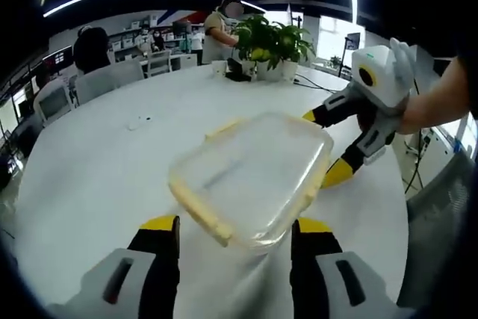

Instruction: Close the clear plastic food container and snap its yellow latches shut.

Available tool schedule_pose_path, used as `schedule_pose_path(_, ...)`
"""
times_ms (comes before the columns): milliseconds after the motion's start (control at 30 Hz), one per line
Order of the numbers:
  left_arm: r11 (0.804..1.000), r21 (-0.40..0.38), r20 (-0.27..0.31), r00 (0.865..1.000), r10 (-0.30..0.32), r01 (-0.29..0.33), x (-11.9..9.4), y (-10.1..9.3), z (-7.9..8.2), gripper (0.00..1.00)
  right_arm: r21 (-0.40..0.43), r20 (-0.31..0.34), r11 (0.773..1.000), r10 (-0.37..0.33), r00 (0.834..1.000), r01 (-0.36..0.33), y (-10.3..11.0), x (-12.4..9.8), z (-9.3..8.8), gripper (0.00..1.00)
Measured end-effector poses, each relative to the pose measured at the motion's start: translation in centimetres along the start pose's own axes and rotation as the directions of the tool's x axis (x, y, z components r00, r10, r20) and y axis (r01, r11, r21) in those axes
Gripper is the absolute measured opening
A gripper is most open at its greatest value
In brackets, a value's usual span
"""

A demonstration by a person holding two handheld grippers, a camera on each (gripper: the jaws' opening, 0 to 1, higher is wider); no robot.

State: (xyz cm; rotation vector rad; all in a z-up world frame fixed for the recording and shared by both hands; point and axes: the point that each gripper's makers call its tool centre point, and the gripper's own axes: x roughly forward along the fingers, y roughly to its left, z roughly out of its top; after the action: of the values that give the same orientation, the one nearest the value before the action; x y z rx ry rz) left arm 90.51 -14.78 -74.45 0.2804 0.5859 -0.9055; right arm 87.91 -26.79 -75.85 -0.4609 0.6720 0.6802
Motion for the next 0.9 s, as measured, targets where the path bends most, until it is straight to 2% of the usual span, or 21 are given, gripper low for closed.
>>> schedule_pose_path(67,1.000,0.017,0.003,1.000,-0.017,0.017,0.0,-0.6,0.1,0.48,-0.010,0.000,1.000,-0.003,1.000,0.003,0.0,0.0,0.0,0.45)
schedule_pose_path(100,1.000,0.020,0.000,1.000,-0.002,0.002,0.1,-0.4,0.1,0.47,-0.012,0.000,1.000,-0.004,1.000,0.004,-0.1,0.0,0.0,0.45)
schedule_pose_path(500,1.000,0.013,-0.003,1.000,0.012,-0.012,-0.2,-0.1,-0.3,0.47,-0.030,-0.003,1.000,-0.008,1.000,0.008,0.3,0.0,0.4,0.44)
schedule_pose_path(900,0.999,0.026,-0.020,0.999,0.049,-0.048,-2.3,2.2,-2.1,0.47,-0.078,0.001,0.997,0.022,1.000,-0.022,2.1,1.8,2.4,0.41)
